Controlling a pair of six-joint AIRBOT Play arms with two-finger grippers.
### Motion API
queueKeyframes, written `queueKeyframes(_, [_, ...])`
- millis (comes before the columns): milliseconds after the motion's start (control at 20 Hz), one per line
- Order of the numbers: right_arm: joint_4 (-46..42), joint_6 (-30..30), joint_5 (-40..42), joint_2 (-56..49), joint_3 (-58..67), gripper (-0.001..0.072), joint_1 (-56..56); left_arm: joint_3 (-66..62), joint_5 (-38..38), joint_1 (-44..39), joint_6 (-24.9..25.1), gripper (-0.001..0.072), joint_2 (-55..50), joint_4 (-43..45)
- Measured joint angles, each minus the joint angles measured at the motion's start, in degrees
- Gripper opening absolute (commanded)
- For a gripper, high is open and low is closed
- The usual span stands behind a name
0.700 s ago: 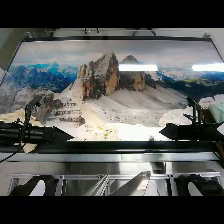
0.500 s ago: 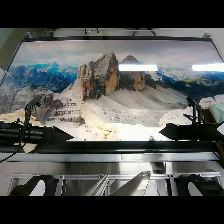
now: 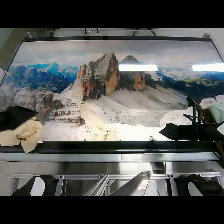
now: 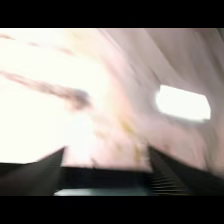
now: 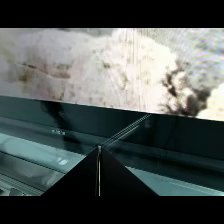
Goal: Fold the shirts.
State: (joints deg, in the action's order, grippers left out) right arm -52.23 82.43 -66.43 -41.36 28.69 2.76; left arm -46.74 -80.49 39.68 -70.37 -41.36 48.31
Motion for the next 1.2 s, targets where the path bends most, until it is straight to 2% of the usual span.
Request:
queueKeyframes(150, [0.0, 0.0, 0.0, 0.0, 0.0, 0.0022, 0.0, -1.2, 3.2, 9.5, -3.0, 0.0720, -4.6, 2.6])
queueKeyframes(400, [0.0, 0.0, 0.1, -0.1, 0.0, 0.0022, 0.0, -1.8, 3.0, 19.0, -3.3, 0.0713, -17.9, 6.4])
queueKeyframes(450, [0.0, 0.0, 0.1, -0.1, 0.0, 0.0023, 0.0, -1.9, 3.0, 20.0, -3.2, 0.0670, -20.4, 7.4])
queueKeyframes(500, [0.0, 0.0, 0.1, -0.1, 0.0, 0.0023, 0.0, -1.9, 2.8, 20.7, -3.1, 0.0582, -22.9, 8.1])
queueKeyframes(650, [0.0, 0.0, 0.1, -0.1, 0.0, 0.0022, 0.0, -2.0, 2.6, 20.7, -2.9, 0.0564, -28.9, 9.4])
queueKeyframes(700, [0.0, 0.0, 0.1, -0.1, 0.0, 0.0022, 0.0, -2.0, 2.6, 20.2, -2.7, 0.0369, -30.6, 9.7])
queueKeyframes(750, [0.0, 0.0, 0.1, -0.1, 0.0, 0.0022, 0.0, -2.1, 2.8, 19.5, -2.7, 0.0056, -32.4, 9.8])
queueKeyframes(800, [0.0, 0.0, 0.1, -0.1, 0.0, 0.0022, 0.0, -2.1, 3.0, 18.8, -2.6, 0.0001, -33.8, 10.0])
queueKeyframes(1050, [0.0, 0.0, 0.1, -0.1, 0.0, 0.0022, 0.0, -4.9, 3.2, 13.7, -1.8, 0.0003, -36.8, 7.9])
queueKeyframes(1100, [0.0, 0.0, 0.1, -0.1, 0.0, 0.0023, 0.0, -6.6, 2.3, 12.2, -1.2, 0.0004, -36.7, 4.5])
queueKeyframes(1200, [0.0, 0.0, 0.1, -0.1, 0.0, 0.0022, 0.0, -11.1, -0.3, 7.3, 0.7, 0.0022, -35.1, -7.6])
